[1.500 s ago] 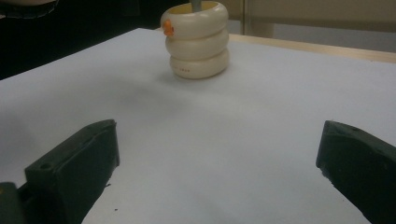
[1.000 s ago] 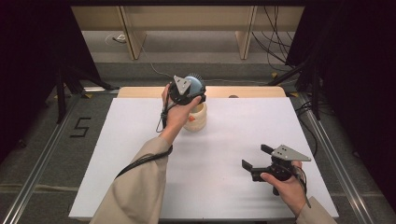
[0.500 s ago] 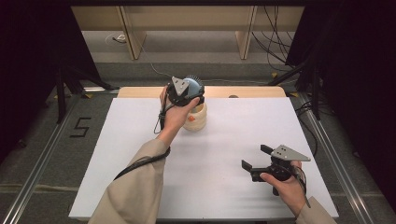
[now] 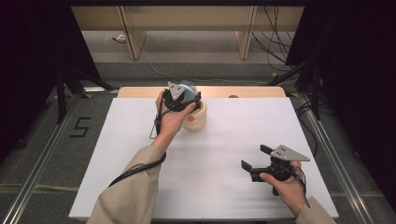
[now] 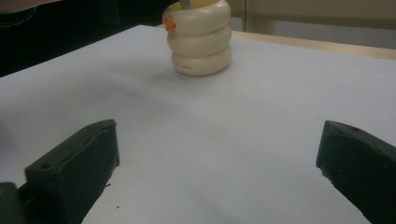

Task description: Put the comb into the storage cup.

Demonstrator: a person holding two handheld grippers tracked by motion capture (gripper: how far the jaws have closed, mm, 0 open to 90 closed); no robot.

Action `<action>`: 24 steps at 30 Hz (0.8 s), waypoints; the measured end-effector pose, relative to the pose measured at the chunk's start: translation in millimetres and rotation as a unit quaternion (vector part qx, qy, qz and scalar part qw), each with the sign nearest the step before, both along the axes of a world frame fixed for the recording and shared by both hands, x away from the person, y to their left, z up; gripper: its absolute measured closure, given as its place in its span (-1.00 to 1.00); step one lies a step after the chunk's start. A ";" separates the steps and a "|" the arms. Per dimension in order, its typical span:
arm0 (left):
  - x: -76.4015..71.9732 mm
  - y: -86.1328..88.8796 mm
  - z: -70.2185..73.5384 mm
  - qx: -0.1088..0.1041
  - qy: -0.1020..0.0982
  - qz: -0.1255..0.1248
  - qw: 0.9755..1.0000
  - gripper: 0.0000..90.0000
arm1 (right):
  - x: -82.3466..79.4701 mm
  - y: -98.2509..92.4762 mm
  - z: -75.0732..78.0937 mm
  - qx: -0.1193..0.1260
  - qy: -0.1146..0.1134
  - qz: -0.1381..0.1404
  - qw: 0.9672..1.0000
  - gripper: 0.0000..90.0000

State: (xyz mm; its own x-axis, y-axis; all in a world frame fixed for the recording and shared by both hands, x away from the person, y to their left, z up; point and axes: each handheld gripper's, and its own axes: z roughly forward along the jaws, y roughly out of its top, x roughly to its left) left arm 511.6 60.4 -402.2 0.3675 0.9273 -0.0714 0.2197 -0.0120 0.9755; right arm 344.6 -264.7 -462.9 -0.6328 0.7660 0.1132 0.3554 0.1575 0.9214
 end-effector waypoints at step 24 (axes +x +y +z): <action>-15.3 15.3 -3.3 0.000 0.007 -0.005 1.000 -0.64 | 0.4 0.5 -0.5 0.000 0.000 -0.001 1.000 -1.00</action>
State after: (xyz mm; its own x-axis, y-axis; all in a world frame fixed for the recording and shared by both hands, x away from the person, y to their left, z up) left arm 496.2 75.6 -405.5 0.3757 0.9236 -0.0760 0.2326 -0.0145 0.9725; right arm 345.0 -264.2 -463.4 -0.6318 0.7668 0.1130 0.3558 0.1574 0.9212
